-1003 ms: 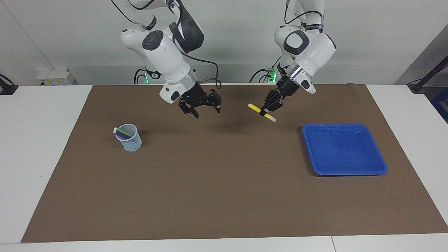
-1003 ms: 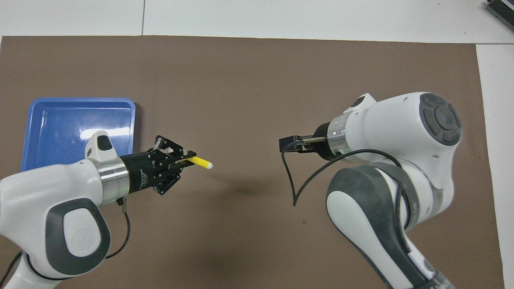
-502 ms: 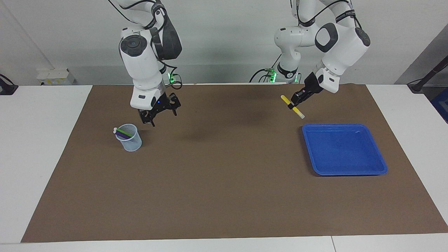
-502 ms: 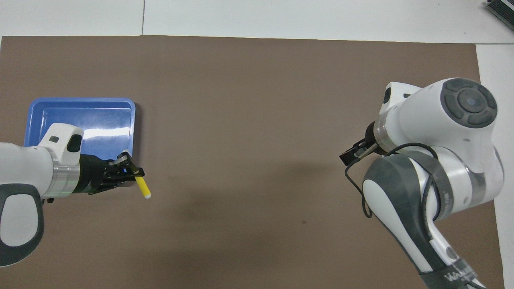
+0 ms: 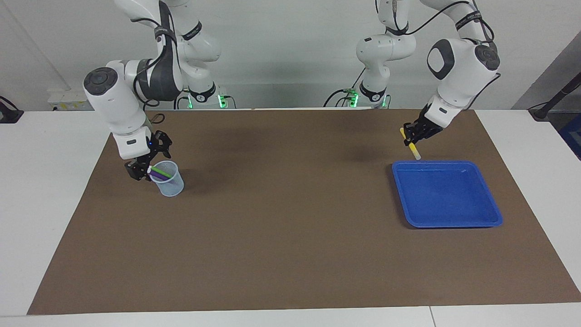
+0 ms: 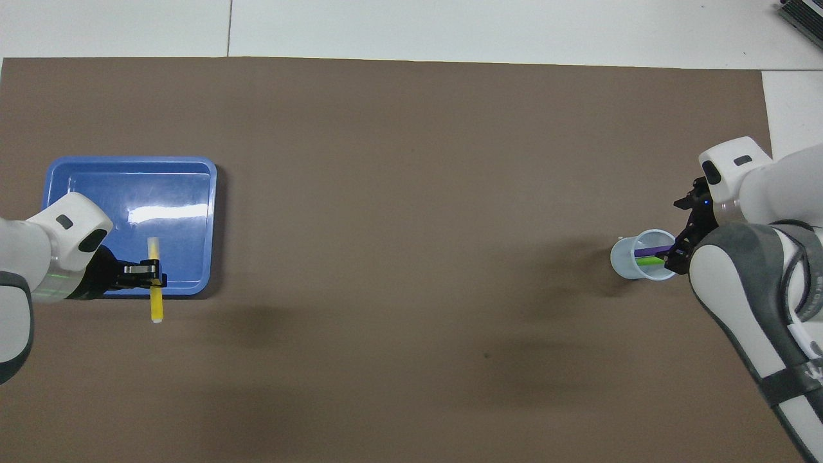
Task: Right arm passes pens to left for tray arrangement
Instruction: 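Lower the yellow pen into the tray and open the left gripper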
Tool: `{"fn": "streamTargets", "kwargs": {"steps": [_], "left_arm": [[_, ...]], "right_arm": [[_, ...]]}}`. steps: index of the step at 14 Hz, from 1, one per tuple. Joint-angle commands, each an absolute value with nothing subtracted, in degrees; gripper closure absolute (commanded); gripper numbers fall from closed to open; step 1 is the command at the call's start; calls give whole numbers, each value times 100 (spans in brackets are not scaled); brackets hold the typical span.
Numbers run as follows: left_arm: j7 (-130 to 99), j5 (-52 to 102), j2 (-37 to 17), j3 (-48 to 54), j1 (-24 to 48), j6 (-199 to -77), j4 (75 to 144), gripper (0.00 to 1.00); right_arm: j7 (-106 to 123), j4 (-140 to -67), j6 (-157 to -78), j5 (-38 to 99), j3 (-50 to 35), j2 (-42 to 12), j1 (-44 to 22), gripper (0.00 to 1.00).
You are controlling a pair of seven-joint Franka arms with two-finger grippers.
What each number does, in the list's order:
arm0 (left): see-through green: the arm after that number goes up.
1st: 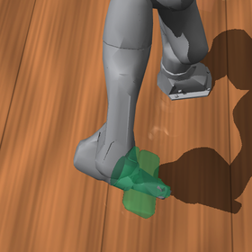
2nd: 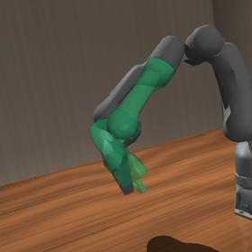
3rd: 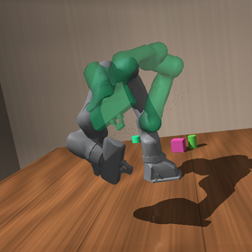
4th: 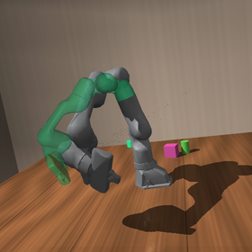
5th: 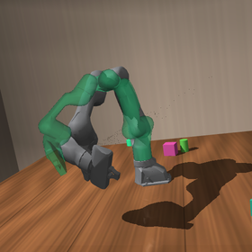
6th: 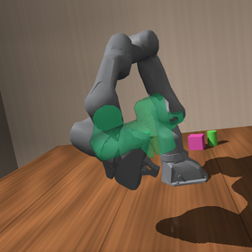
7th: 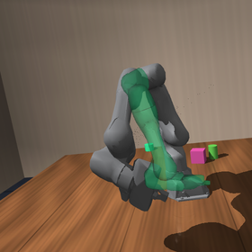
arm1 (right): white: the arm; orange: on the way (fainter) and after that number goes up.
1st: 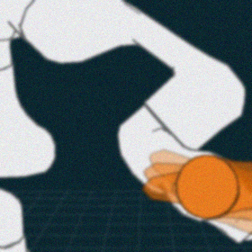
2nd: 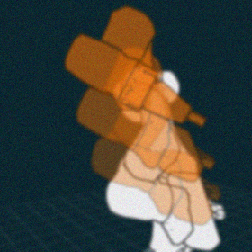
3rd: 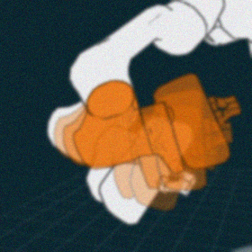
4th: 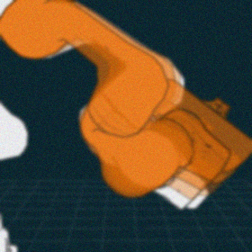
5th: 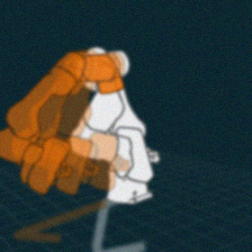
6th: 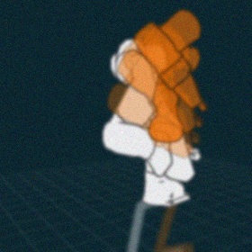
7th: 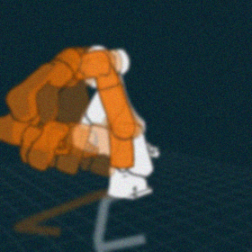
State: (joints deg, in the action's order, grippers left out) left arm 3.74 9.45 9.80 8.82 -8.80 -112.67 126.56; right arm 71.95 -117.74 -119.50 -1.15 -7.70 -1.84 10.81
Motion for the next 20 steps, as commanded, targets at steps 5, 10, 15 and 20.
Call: {"fn": "streamTargets", "kwargs": {"steps": [5,10,15,20], "left_arm": [[967,422,-34,923,-1239,-11864,12191,100],[940,422,-614,923,-1231,-12611,12217,100],[905,422,-1001,923,-1160,-13130,12243,100],[905,422,-1230,923,-1151,-13544,12340,100]], "right_arm": [[8754,-12384,-13096,-545,-861,-79,1370,0],[8754,-12586,-13350,-545,-861,-105,1468,0],[8745,-12604,-13421,-554,-861,-105,1485,0],[8763,-12595,-13509,-545,-861,-176,1538,28]]}}
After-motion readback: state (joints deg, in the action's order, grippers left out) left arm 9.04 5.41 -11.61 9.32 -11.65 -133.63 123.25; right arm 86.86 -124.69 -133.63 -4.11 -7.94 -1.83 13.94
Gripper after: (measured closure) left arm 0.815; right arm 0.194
